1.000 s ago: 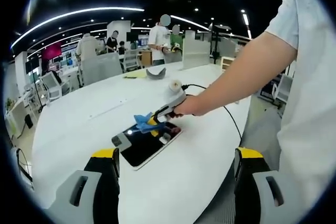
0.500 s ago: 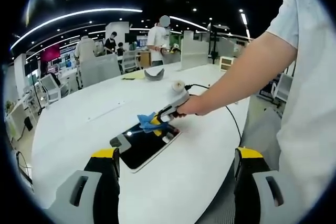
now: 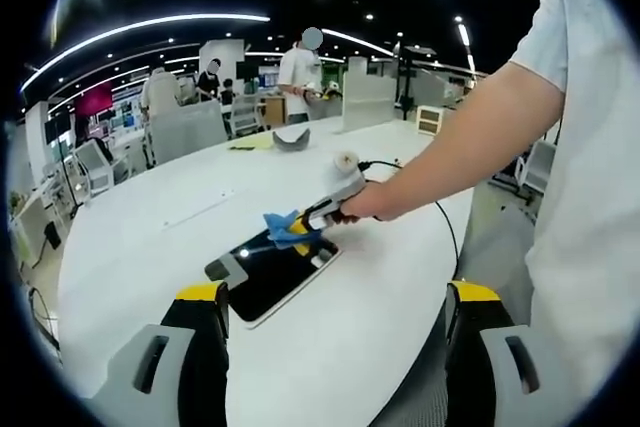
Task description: Wipe the mirror surface with the cleaning cloth until all visible marks leave the cleaned area.
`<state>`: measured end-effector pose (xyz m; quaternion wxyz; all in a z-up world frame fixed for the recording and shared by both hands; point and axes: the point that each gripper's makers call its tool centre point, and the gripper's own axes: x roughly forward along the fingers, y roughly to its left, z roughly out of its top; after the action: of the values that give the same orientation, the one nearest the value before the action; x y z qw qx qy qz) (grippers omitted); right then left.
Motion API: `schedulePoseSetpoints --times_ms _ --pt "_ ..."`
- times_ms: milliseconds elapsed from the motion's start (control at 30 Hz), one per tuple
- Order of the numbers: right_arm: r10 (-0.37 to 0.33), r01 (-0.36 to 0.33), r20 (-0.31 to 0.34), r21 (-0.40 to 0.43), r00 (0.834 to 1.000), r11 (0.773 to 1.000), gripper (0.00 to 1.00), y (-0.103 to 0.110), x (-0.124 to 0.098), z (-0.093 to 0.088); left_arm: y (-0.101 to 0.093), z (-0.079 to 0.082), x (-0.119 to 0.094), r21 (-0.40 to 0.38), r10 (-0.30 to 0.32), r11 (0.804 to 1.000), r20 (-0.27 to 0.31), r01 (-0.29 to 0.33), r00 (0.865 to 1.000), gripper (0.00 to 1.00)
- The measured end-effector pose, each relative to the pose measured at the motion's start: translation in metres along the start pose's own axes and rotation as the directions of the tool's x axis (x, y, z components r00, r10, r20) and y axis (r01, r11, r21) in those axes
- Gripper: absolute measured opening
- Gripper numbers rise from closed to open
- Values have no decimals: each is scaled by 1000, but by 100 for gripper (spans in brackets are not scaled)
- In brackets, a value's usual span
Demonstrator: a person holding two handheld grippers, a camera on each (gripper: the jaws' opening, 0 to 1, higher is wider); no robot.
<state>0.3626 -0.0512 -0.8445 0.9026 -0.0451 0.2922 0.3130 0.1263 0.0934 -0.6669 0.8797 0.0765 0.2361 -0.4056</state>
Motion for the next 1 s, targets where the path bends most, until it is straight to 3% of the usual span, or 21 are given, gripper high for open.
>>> schedulePoseSetpoints --times_ms 367,600,1000 --pt "-31 31 9 50 999 998 2 -2 -4 -1 -2 7 -1 16 -3 1000 17 3 1000 90" --pt "-87 86 7 93 996 992 2 -2 -8 -4 -3 -6 -5 21 -13 1000 2 13 1000 90" --pt "-166 165 -5 137 986 977 2 4 -11 -6 -2 -7 -15 25 -21 999 27 20 999 89"
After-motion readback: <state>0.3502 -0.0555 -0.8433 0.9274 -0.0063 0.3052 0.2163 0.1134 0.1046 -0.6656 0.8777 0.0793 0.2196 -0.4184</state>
